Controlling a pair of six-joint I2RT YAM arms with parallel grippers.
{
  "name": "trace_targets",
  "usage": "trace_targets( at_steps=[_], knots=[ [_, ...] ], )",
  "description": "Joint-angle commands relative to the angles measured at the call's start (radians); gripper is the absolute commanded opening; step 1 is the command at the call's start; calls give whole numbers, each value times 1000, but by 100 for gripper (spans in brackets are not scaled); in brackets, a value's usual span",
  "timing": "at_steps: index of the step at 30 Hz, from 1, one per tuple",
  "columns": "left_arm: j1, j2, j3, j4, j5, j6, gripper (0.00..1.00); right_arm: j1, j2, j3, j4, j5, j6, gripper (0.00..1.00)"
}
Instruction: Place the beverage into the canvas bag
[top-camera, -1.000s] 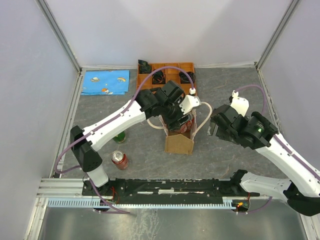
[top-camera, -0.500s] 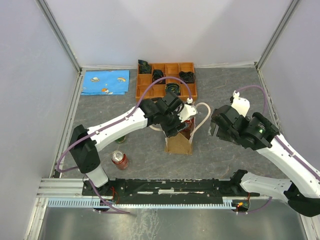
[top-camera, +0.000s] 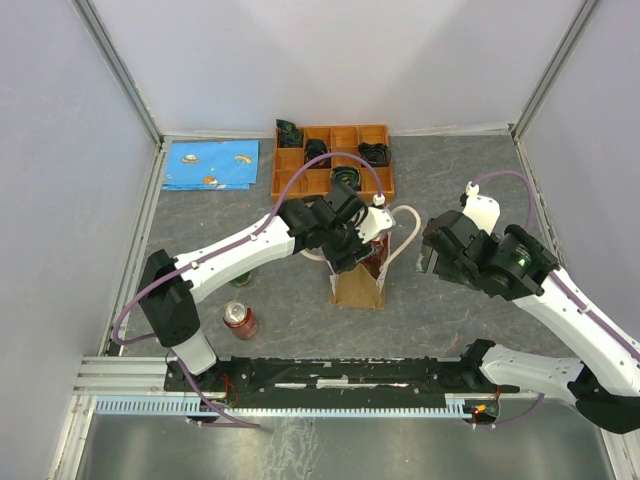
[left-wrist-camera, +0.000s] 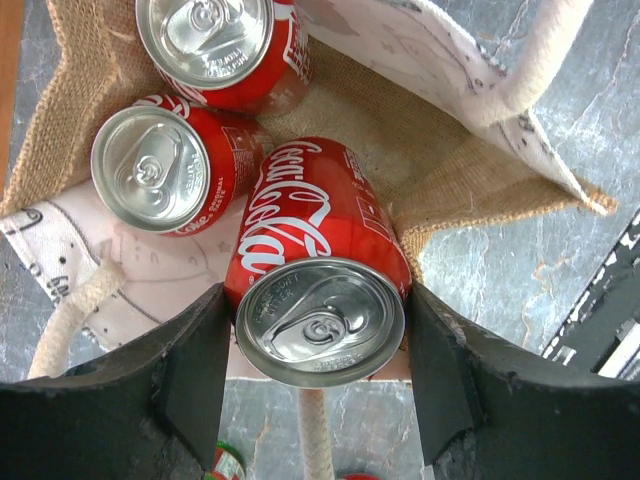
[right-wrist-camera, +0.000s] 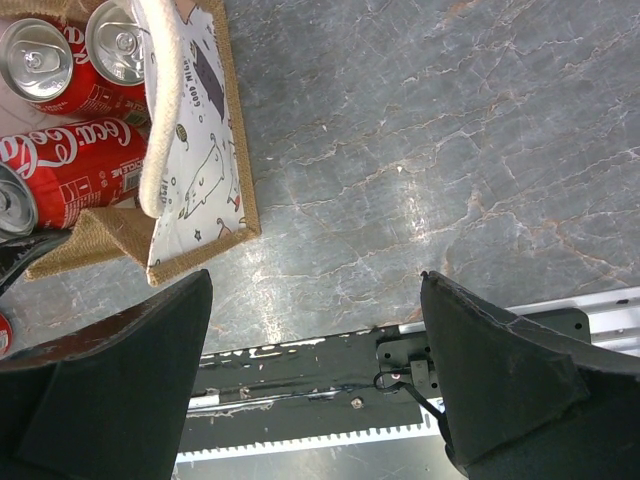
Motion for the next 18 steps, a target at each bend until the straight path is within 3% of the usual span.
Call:
trace_targets(
  at_steps=[1,6,18],
  knots=[
    [-3,-40,114,-49,56,-17,3,0,-11,2,-16,37,18,93],
    [-3,-45,162,-125,107,-4,3,0,4,-2,1,30,13,93],
    [-2,-32,139,-112,94,0,3,0,-3,8,-6,29,6,92]
  ],
)
